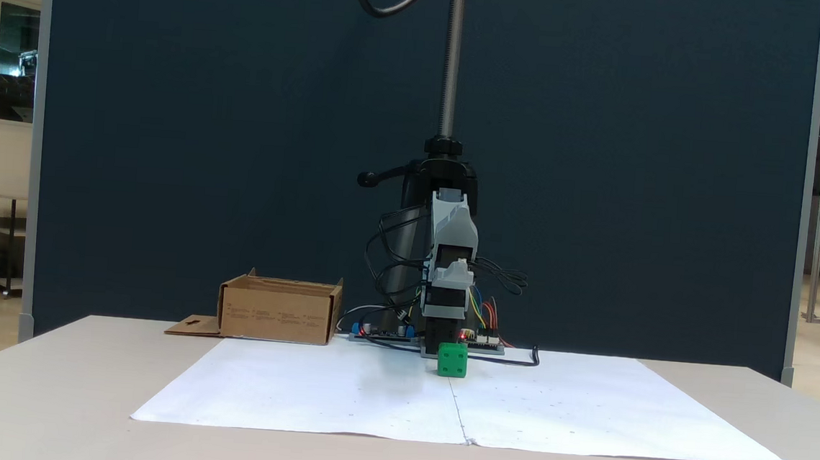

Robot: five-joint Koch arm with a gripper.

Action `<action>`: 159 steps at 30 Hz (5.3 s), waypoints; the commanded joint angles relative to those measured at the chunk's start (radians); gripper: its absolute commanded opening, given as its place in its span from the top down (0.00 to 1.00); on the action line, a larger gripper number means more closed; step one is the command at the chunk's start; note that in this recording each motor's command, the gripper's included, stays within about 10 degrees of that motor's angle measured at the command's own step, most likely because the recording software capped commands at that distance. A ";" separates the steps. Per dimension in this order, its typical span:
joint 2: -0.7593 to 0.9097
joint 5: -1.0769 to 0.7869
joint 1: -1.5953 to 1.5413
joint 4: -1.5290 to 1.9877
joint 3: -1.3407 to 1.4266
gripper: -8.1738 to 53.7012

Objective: Grasp a green dice and put it in the bin.

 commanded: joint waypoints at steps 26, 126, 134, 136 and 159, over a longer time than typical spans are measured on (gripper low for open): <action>0.110 -0.066 0.066 0.212 0.049 0.17; -0.127 0.319 -0.199 2.806 -1.052 0.15; -0.238 0.318 -0.201 2.747 -1.057 0.15; -0.244 0.313 -0.201 2.744 -1.057 0.14; 0.072 0.235 -0.164 2.358 -0.807 0.17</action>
